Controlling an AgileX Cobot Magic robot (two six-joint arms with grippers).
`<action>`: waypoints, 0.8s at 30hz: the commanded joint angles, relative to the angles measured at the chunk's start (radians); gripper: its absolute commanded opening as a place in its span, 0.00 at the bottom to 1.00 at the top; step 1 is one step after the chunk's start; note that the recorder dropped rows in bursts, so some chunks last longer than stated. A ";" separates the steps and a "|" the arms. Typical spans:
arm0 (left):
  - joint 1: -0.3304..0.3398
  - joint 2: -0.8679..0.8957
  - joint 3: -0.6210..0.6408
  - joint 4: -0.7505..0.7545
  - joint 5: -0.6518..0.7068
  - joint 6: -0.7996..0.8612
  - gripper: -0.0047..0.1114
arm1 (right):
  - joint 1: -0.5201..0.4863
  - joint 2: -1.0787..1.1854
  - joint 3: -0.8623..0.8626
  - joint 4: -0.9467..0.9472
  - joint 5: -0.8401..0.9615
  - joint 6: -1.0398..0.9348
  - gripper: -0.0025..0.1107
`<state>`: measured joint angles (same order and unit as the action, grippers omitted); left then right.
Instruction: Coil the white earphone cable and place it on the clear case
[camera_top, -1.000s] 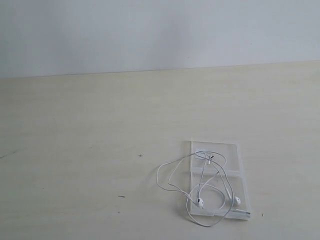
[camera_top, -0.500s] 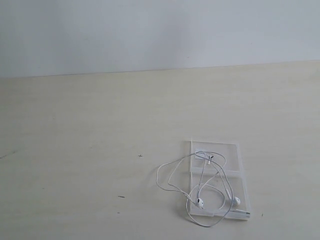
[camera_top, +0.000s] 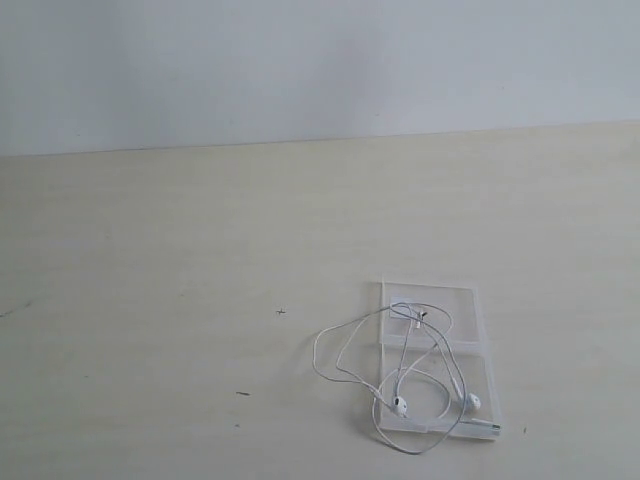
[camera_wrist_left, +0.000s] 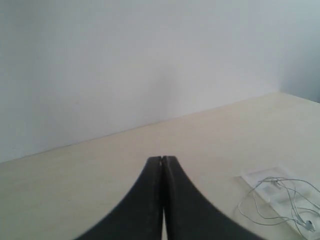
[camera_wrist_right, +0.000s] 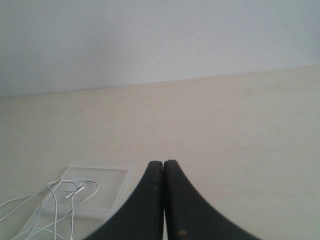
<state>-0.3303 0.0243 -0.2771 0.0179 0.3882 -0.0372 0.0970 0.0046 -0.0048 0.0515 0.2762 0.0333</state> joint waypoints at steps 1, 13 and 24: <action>0.004 0.000 0.147 -0.024 -0.165 0.004 0.04 | -0.003 -0.005 0.005 0.003 0.000 -0.005 0.02; 0.331 -0.024 0.277 -0.056 -0.160 0.009 0.04 | -0.003 -0.005 0.005 -0.003 0.000 -0.004 0.02; 0.429 -0.024 0.277 -0.048 -0.032 0.009 0.04 | -0.003 -0.005 0.005 -0.001 0.000 -0.005 0.02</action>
<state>0.0956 0.0058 -0.0002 -0.0259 0.3566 -0.0330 0.0970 0.0046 -0.0048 0.0536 0.2797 0.0333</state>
